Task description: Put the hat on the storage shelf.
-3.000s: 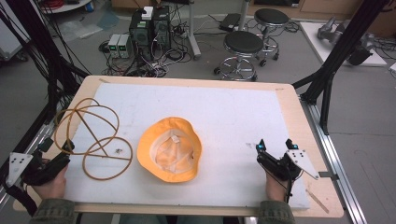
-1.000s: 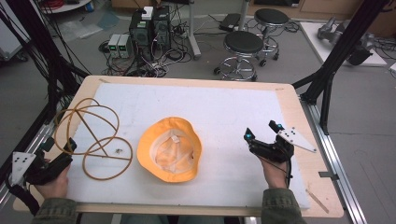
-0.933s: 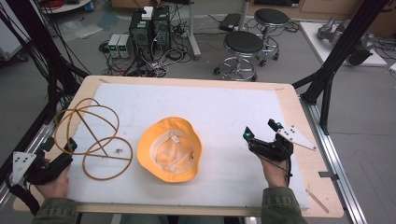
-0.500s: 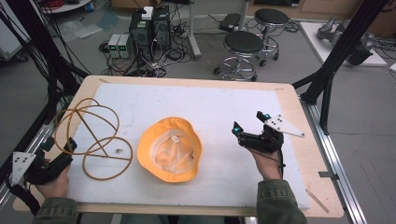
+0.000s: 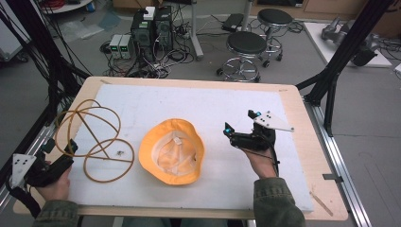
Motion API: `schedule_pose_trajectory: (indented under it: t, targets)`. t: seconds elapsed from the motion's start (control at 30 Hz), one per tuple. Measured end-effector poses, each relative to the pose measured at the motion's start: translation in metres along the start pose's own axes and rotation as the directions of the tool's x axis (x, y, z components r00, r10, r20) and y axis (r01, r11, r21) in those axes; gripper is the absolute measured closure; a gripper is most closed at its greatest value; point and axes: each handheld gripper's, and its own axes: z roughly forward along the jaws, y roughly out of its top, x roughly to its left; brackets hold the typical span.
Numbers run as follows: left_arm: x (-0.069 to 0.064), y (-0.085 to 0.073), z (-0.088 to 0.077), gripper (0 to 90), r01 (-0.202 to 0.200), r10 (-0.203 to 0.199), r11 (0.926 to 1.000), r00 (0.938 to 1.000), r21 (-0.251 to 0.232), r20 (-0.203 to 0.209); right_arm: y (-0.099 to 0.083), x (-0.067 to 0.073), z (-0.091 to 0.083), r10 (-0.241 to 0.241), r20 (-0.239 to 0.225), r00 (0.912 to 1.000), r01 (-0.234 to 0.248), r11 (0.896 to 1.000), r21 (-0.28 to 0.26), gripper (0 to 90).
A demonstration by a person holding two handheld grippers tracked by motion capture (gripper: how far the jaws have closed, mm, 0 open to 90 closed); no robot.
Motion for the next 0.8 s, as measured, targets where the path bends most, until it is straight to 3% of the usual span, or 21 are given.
schedule_pose_trajectory:
  t: [0.37,0.63,0.8]
  targets:
    - [0.000,0.000,0.000,28.9,-0.002,0.002,1.0000,1.0000,0.002,0.005,0.006,0.018,0.019,-0.044,-0.050,0.9978,0.047,0.997,0.053,3.4]
    - [0.000,0.000,0.001,28.9,-0.002,0.002,1.0000,1.0000,-0.001,0.008,0.011,0.028,0.028,-0.053,-0.070,0.9961,0.059,0.994,0.087,3.4]
    - [0.001,0.000,0.000,28.9,-0.001,0.001,1.0000,1.0000,-0.001,0.004,0.011,0.039,0.040,-0.060,-0.109,0.9922,0.073,0.990,0.124,3.4]
